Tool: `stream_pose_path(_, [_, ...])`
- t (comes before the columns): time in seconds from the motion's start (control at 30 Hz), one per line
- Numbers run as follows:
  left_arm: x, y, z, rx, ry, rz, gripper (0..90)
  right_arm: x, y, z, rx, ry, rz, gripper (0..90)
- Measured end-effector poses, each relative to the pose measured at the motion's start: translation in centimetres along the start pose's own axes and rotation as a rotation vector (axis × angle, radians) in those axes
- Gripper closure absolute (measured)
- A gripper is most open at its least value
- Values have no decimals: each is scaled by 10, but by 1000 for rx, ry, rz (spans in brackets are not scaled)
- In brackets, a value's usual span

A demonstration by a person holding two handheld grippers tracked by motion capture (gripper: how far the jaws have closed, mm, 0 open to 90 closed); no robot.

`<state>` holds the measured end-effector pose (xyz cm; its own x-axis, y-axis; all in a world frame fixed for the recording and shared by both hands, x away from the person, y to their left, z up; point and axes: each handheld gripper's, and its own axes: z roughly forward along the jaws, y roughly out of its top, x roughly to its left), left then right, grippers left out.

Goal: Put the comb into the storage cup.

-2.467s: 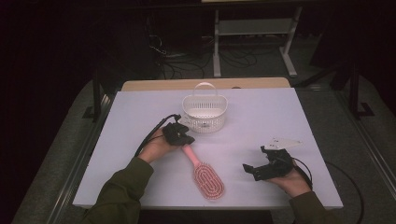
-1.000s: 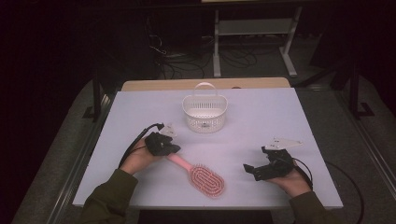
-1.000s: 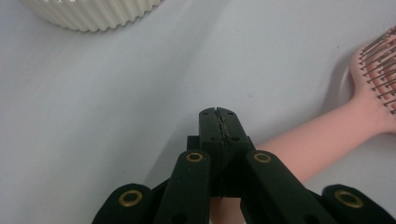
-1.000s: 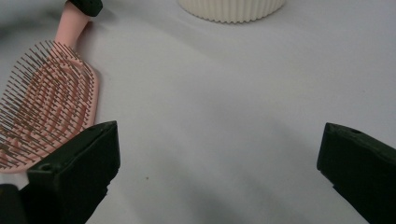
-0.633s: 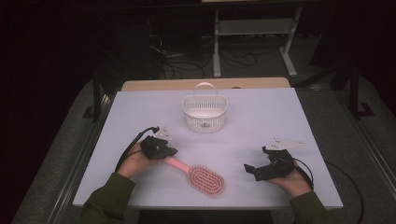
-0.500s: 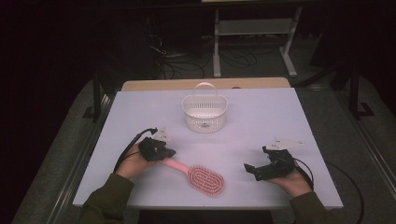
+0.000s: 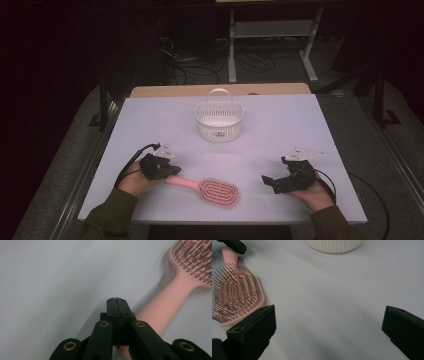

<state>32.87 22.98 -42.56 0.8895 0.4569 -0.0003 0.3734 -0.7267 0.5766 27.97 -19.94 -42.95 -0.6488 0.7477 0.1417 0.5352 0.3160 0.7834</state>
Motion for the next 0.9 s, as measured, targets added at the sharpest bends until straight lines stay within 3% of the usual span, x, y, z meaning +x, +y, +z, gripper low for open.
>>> stream_pose_path(0.9, [-26, -36, -24, -13, -33, -31, 900, 0, 0, 0, 1, -2, 1, 0])
